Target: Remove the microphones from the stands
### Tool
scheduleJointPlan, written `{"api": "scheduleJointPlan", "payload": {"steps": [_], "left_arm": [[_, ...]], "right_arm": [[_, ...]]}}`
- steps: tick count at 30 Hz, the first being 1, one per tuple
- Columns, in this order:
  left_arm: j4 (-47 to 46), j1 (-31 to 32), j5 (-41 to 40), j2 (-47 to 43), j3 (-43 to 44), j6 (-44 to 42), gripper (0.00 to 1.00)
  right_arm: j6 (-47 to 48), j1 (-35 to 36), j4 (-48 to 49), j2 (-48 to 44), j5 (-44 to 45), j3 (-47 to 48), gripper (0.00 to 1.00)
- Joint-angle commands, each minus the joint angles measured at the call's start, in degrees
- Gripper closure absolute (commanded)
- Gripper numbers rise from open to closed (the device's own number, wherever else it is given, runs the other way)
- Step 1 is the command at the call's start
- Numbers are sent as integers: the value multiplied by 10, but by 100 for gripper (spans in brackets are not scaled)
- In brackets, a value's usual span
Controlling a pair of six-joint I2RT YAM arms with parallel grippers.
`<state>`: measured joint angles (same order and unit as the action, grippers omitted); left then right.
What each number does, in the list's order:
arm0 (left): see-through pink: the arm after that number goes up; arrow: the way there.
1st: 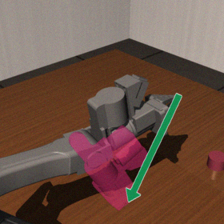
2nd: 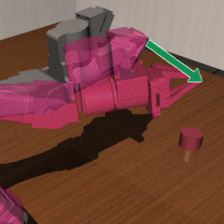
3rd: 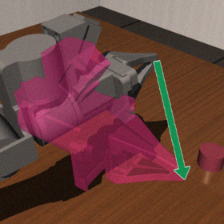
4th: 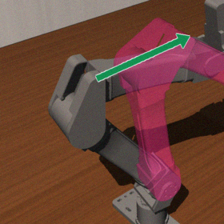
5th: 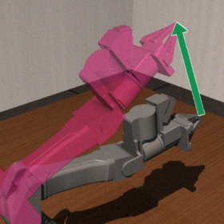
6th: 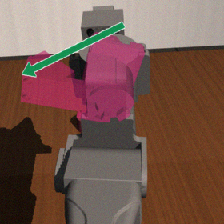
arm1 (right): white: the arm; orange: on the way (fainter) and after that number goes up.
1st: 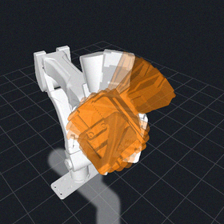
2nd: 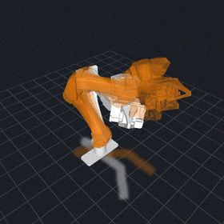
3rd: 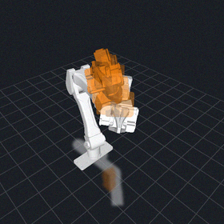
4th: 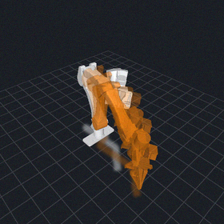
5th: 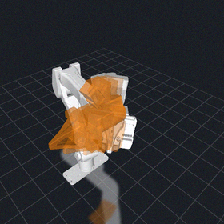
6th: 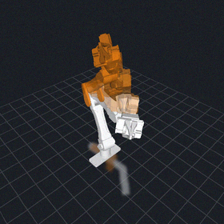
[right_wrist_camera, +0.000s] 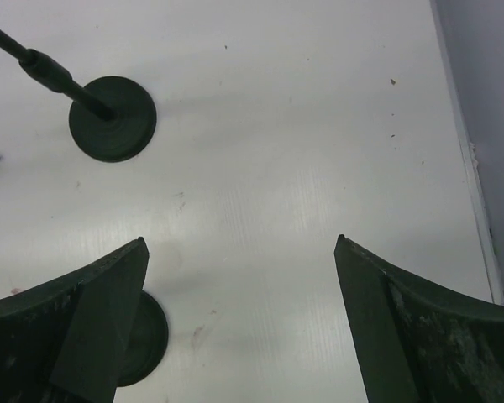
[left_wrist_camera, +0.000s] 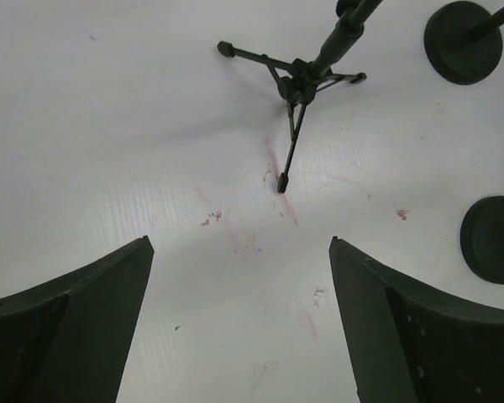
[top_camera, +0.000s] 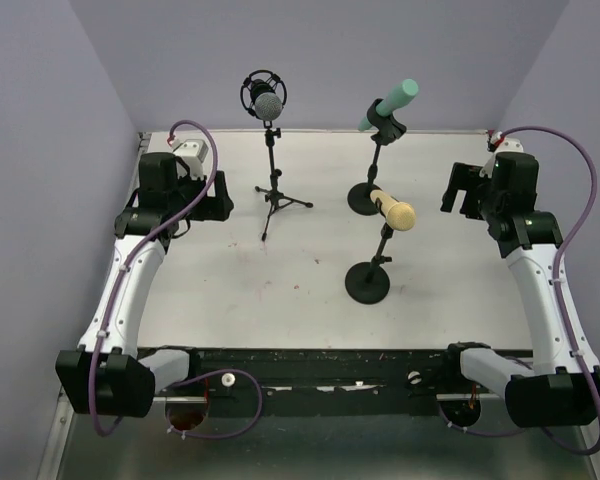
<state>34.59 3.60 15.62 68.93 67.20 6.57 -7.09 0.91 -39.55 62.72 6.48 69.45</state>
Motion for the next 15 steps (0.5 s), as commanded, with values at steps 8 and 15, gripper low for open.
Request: {"api": "scheduleJointPlan", "payload": {"steps": [8, 15], "left_arm": [[-139, 71, 42, -180, 6, -246, 1], [-125, 71, 63, -234, 34, -321, 1]], "right_arm": [[133, 1, -39, 11, -135, 86, 0], [147, 1, -119, 72, -122, 286, 0]]}}
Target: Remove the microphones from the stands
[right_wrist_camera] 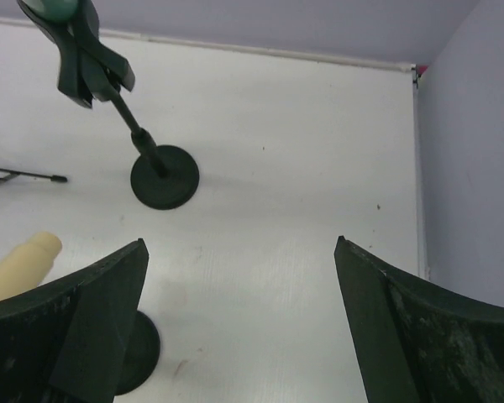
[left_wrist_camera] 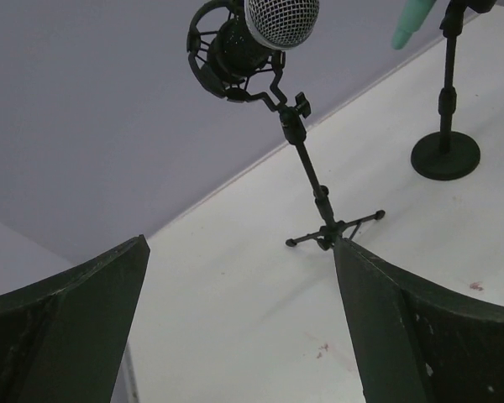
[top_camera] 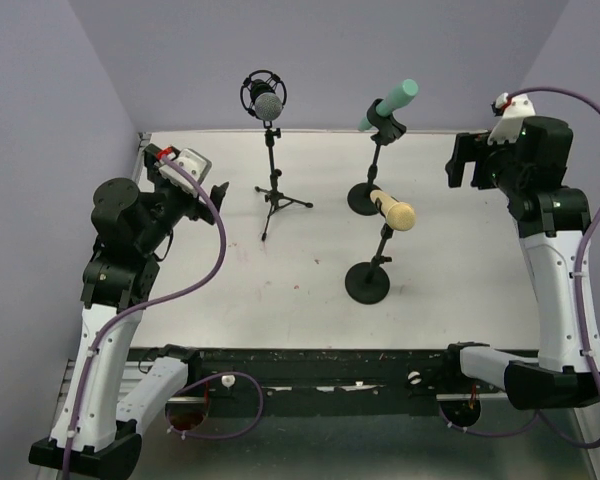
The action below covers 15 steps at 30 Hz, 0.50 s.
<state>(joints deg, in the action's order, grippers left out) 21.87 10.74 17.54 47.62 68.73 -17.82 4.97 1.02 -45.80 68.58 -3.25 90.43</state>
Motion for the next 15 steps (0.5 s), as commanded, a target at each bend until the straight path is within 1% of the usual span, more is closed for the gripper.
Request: {"api": "scheduleJointPlan", "payload": {"steps": [1, 3, 5, 7, 10, 11, 15], "left_arm": [[7, 0, 88, -24, 23, -83, 1], [1, 3, 157, -31, 24, -72, 1], [0, 16, 208, -23, 28, -54, 1], [29, 44, 234, 1, 45, -53, 1], [82, 77, 272, 38, 76, -61, 1], [83, 82, 283, 44, 81, -58, 1], [30, 117, 293, 55, 60, -39, 1]], "right_arm": [[26, 0, -60, 16, -38, 91, 0], [27, 0, -64, 15, -70, 107, 0], [49, 0, -68, 9, -136, 105, 0], [80, 0, -73, -1, -192, 95, 0], [73, 0, -59, -22, -208, 76, 0], [72, 0, -60, -26, -211, 75, 0], [72, 0, -84, -35, -218, 77, 0]]}}
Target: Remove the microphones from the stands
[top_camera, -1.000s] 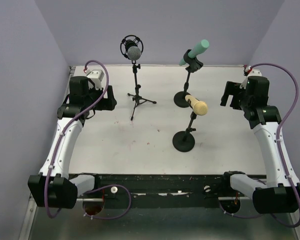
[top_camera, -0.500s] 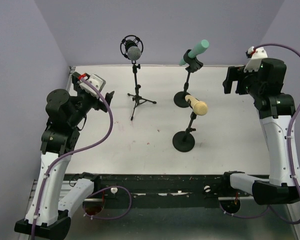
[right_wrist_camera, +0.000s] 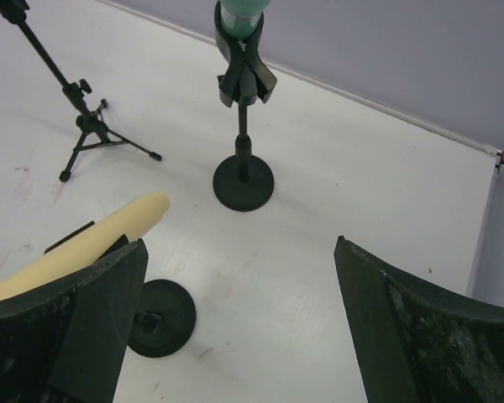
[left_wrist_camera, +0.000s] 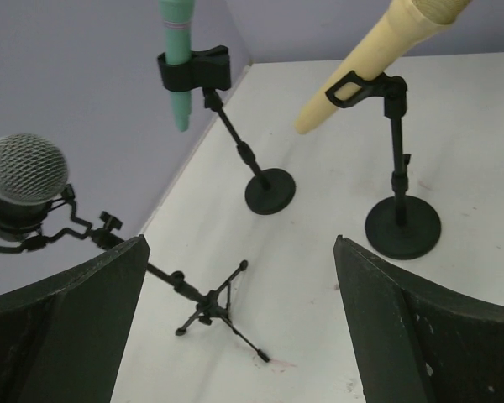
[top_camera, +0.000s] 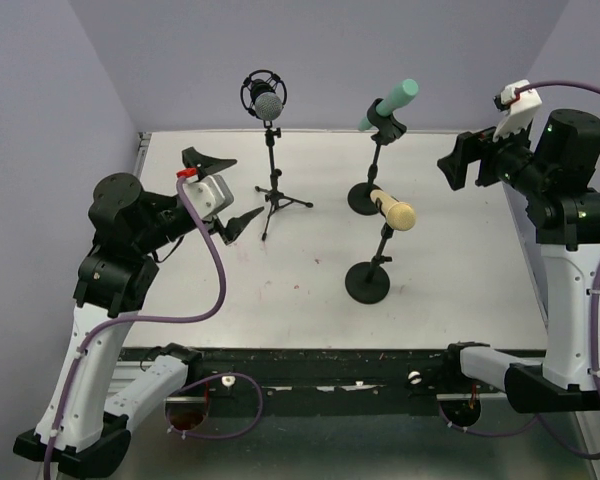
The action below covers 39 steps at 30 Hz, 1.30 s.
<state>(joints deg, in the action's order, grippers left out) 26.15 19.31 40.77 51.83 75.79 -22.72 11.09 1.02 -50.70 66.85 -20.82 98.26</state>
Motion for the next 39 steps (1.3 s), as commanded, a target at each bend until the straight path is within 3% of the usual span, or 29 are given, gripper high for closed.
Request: {"api": "scheduleJointPlan", "payload": {"steps": [1, 5, 9, 16, 24, 30, 35, 39], "left_arm": [[-28, 45, 59, 15, -16, 10, 1], [-76, 91, 49, 46, -18, 24, 8], [-92, 122, 61, 91, 7, 44, 13], [-151, 171, 55, 113, -39, 14, 12], [-221, 189, 62, 190, -39, -5, 9], [-309, 216, 41, 266, -7, 6, 9], [-276, 231, 89, 319, 63, -42, 11], [-247, 246, 103, 330, 72, -105, 11]], "right_arm": [[18, 0, -44, -22, -49, -3, 0], [129, 0, -146, -37, -109, -15, 1], [208, 0, -232, -56, -98, -39, 4], [298, 0, -237, -93, -149, -90, 5], [328, 0, -260, -54, -265, -63, 6], [343, 0, -244, -73, -275, -89, 5], [351, 0, -271, -70, -269, -85, 5], [309, 0, -227, -102, -253, -133, 5]]}}
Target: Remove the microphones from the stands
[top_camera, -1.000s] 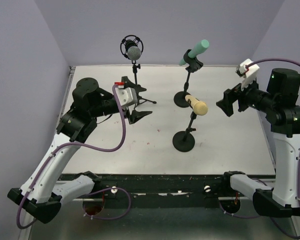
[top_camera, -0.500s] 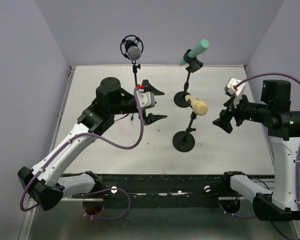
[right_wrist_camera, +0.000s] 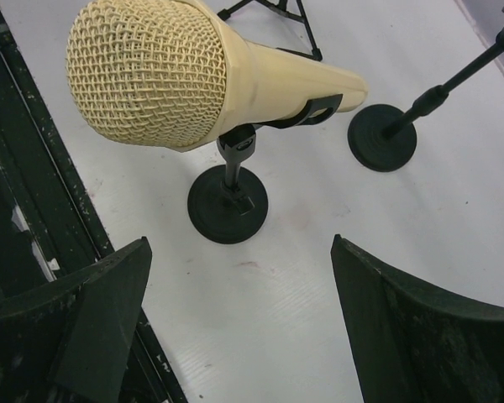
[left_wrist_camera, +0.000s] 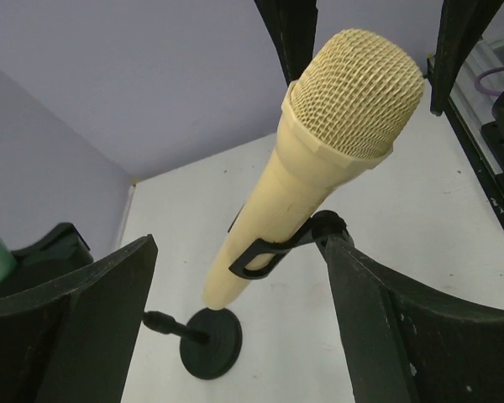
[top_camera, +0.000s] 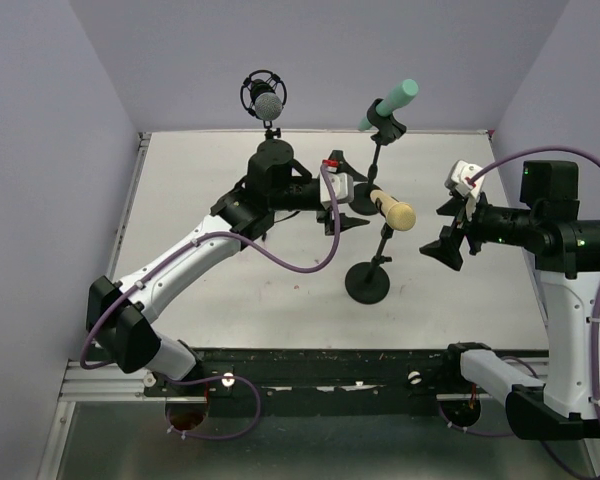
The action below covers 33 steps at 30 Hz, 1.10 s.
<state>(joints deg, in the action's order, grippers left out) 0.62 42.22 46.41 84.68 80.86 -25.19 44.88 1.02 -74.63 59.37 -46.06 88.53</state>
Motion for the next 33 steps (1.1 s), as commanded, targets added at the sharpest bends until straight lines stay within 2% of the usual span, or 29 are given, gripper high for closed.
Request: {"api": "scheduleJointPlan", "payload": {"steps": [1, 6, 10, 14, 23, 30, 33], "left_arm": [[9, 19, 52, 1, 18, -93, 11], [10, 27, 69, 26, 33, -104, 16], [-3, 35, 81, 50, 48, -112, 24], [-20, 39, 99, 66, 61, -109, 29], [-28, 49, 104, 88, 81, -104, 38], [-53, 49, 70, 85, 78, -82, 63], [-63, 48, 40, 76, 66, -66, 67]], "right_arm": [[-50, 0, 26, -37, -1, -44, 5], [-116, 0, 48, -51, -17, -71, 5], [-137, 0, 64, -58, -4, -78, 5], [-149, 0, 74, -64, 12, -102, 5], [-239, 0, 132, -73, 15, -161, 5], [-252, 0, 171, -78, 22, -185, 5], [-279, 0, 214, -76, 18, -212, 6]]}}
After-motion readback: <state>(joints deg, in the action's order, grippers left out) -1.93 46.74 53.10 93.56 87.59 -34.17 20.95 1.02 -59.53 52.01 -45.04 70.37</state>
